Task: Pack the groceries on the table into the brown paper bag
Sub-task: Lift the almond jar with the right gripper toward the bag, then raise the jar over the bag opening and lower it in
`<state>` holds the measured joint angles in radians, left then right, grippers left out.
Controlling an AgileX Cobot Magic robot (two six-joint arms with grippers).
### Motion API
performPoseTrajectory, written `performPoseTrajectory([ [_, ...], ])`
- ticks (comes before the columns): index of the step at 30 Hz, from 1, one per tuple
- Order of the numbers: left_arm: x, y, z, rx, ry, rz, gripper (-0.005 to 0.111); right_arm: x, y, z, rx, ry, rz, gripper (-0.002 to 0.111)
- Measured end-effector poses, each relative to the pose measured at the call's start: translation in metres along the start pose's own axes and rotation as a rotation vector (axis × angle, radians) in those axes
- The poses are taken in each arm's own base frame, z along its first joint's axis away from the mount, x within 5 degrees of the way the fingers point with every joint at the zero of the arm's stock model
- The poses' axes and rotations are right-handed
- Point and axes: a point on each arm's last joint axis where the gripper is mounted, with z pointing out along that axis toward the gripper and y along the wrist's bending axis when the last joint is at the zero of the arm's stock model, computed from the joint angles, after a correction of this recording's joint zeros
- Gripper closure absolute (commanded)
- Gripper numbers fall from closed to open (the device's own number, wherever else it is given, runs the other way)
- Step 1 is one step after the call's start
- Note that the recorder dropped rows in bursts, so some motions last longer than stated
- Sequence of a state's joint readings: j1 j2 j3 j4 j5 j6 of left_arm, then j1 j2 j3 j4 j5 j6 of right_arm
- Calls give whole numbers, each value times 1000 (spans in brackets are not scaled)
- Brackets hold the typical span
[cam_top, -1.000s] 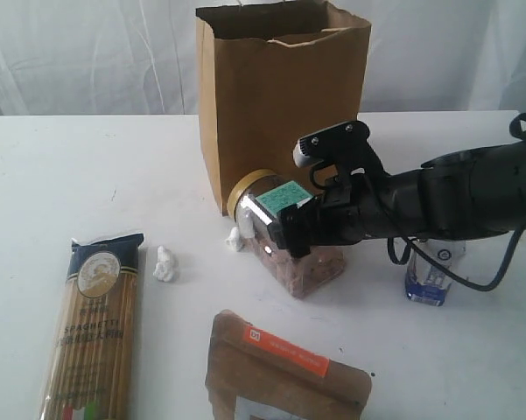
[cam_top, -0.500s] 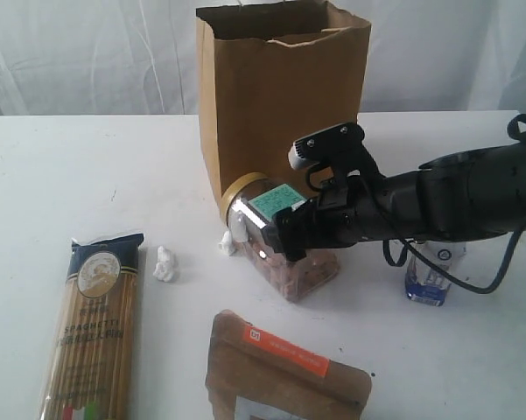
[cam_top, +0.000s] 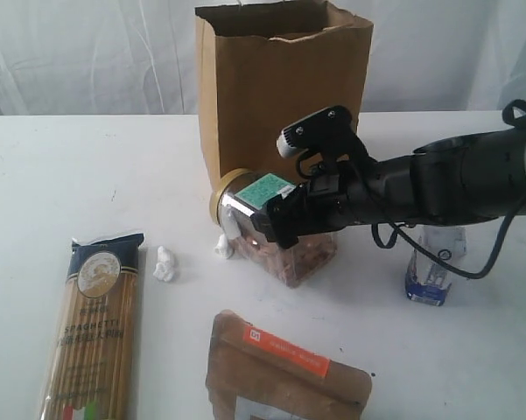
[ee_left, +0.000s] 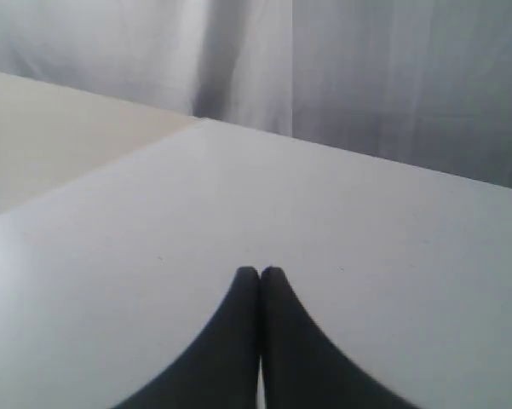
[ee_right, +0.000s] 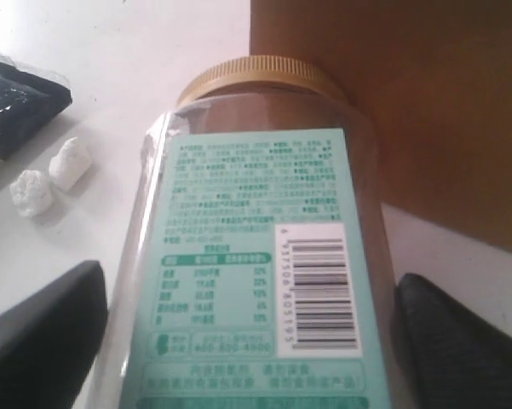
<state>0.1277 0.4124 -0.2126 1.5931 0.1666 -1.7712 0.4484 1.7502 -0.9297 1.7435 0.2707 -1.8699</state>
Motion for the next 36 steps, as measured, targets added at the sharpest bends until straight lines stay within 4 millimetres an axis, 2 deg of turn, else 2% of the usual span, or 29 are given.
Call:
performPoseTrajectory([
  [5, 9, -18, -2, 207, 47, -30, 107, 6, -1, 8, -14, 23, 1, 27],
  [7, 11, -22, -2, 244, 52, -27, 107, 11, 0, 15, -35, 36, 13, 35],
  [8, 12, -22, -2, 253, 56, -24, 107, 10, 0, 16, -42, 32, 15, 41],
  [13, 14, -22, -2, 253, 60, -20, 107, 8, 2, 17, -69, 23, 25, 94],
  [15, 14, -22, -2, 253, 59, -9, 107, 7, 3, 14, -70, 19, 34, 108],
  [18, 14, -22, -2, 254, 53, 19, 107, 0, 5, 6, -69, -8, 51, 108],
  [24, 14, -22, -2, 254, 48, 40, 107, -24, 11, -27, -65, -94, 6, 108],
  [31, 14, -22, -2, 254, 47, 44, 107, -24, 19, -40, -123, -36, 37, 108],
  [36, 14, -22, -2, 254, 47, 46, 107, -35, 35, -70, -228, -52, 20, 108],
])
